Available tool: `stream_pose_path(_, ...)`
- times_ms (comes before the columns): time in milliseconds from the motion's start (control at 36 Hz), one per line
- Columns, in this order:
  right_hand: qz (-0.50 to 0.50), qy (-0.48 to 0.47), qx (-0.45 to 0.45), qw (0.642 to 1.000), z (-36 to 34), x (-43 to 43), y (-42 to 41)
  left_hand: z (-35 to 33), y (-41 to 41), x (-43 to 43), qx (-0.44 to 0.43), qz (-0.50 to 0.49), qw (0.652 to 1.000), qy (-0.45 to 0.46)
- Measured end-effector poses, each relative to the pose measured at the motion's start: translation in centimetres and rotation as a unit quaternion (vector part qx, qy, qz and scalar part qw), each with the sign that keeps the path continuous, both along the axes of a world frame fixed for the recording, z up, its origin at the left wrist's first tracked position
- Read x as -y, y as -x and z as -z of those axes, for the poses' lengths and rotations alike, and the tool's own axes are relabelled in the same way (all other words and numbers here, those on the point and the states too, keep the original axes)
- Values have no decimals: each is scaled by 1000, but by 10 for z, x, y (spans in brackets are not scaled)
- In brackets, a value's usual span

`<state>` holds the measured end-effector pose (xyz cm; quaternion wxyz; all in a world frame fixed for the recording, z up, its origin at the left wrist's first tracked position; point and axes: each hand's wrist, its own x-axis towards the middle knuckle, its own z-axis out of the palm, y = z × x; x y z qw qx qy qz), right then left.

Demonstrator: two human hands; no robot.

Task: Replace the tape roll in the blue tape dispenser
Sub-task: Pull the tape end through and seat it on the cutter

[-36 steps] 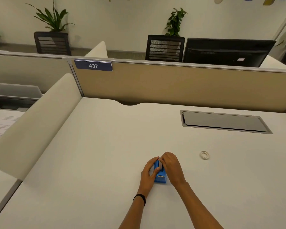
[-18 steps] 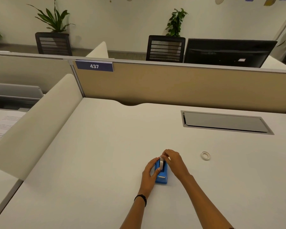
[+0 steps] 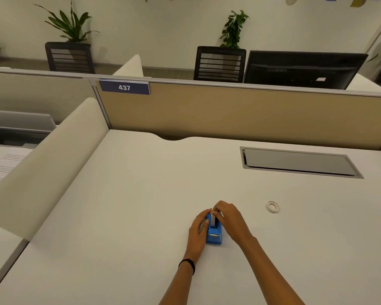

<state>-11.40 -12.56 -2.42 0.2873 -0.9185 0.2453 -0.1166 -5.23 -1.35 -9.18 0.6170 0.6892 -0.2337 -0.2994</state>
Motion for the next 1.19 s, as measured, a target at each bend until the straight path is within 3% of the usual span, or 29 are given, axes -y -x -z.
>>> stream_pose_path(194, -31, 57, 13, 998, -2, -8, 10, -2, 1, 2, 10, -4, 1000, 8)
stream_pose_path(333, -56, 161, 47, 984, -7, -10, 16, -3, 2, 3, 0, -15, 1000, 8)
stream_pose_path(556, -97, 241, 19, 965, 0, -14, 23, -5, 1, 2, 8, -12, 1000, 7)
stream_pose_path(722, -109, 250, -15, 962, 12, -16, 28, -6, 2, 0, 5, -8, 1000, 15)
stream_pose_path(1194, -104, 258, 26, 960, 13, -32, 34, -6, 2, 1, 13, -9, 1000, 11)
